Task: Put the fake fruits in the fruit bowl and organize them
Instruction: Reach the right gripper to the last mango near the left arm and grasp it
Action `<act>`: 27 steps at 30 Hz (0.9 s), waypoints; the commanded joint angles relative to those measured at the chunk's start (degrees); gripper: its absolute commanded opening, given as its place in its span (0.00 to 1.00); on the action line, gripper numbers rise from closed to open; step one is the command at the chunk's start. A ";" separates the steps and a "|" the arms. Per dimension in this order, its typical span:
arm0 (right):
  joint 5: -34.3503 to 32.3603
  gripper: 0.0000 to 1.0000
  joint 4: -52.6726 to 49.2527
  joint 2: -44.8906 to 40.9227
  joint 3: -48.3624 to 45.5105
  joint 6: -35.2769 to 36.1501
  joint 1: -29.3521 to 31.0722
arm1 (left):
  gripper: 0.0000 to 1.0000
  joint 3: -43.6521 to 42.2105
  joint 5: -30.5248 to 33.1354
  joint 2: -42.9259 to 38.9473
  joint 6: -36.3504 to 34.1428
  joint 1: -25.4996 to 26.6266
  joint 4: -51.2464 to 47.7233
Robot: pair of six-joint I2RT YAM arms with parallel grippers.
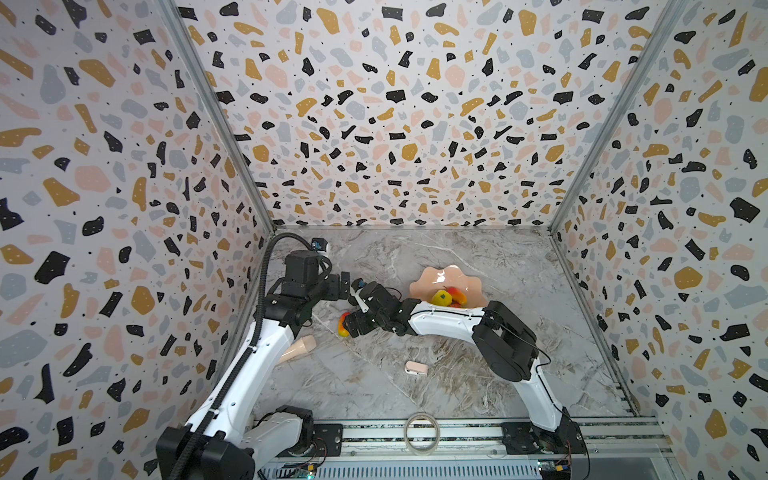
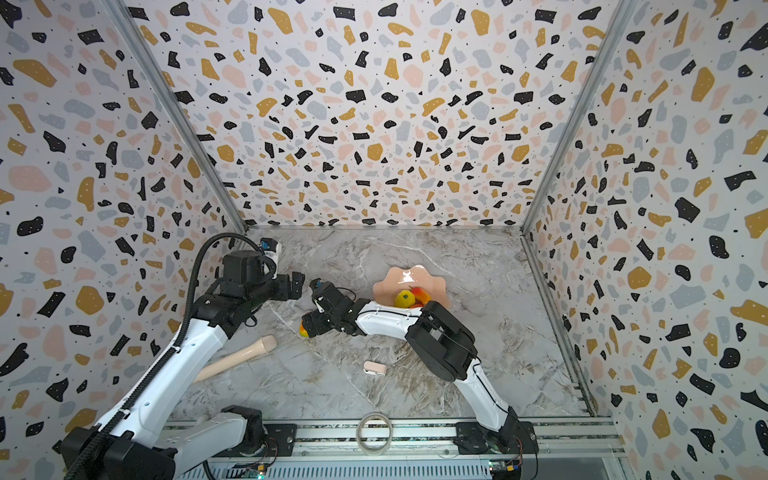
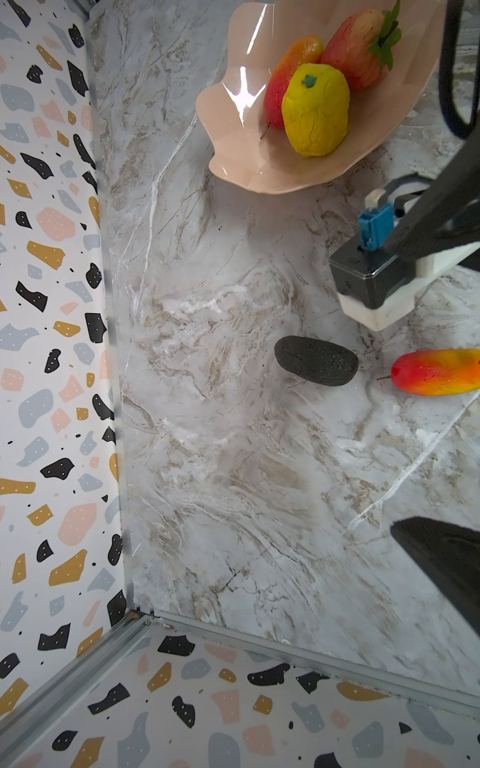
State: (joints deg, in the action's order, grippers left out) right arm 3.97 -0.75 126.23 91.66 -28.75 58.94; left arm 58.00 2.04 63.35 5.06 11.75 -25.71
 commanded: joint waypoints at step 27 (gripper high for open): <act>5.66 0.47 1.85 9.47 9.40 -3.15 1.19 | 0.99 -1.48 1.03 -1.27 -0.61 0.29 0.54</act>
State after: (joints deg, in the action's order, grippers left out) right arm 8.38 3.11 135.90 99.53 -32.73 60.34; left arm 57.01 2.48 63.33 5.06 11.75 -25.74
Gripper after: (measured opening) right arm 0.481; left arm 0.995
